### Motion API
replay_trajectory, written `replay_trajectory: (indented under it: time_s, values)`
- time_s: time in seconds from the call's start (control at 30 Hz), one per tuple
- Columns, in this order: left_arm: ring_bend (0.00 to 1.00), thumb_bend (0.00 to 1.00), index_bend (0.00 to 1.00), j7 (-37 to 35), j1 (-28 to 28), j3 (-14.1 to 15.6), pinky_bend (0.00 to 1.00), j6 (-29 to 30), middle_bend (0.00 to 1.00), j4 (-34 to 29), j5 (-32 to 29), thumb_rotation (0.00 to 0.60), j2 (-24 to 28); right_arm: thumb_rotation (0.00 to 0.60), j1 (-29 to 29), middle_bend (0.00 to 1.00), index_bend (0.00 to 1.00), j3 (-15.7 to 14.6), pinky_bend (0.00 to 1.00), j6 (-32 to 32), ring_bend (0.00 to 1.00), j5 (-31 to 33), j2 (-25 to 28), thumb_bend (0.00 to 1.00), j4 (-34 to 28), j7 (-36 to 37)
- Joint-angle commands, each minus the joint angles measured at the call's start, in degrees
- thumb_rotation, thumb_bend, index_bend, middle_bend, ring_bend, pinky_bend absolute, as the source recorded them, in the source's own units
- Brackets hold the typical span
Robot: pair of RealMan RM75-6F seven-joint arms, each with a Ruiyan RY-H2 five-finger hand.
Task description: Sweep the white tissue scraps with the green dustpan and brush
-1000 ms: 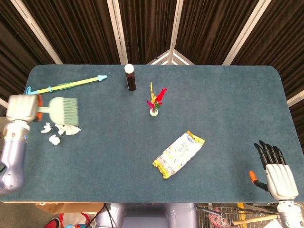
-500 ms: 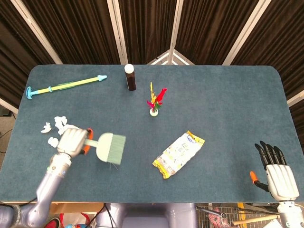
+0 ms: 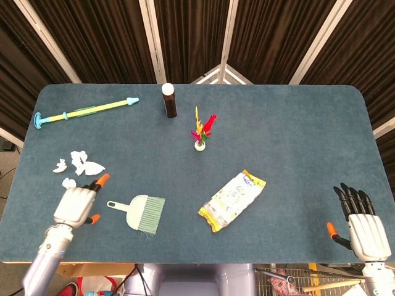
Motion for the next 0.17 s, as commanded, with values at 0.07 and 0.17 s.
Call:
replay_trajectory:
  time_s: [0.07,0.17]
  values:
    - [0.00,0.11,0.00,-13.9,9.1,5.2,0.09,10.9,0.00,6.9,14.8,0.600,5.2,0.600,0.0,0.00,0.00,0.1,0.00,0.0,0.00,0.1,-0.1,0.37,0.1,-0.2]
    - [0.00,0.10,0.00,-19.0,12.8,5.9,0.04,15.5,0.00,11.5,18.2,0.600,5.5,0.600,0.0,0.00,0.00,0.1,0.00,0.1,0.00,0.1,-0.1,0.38,0.1,-0.5]
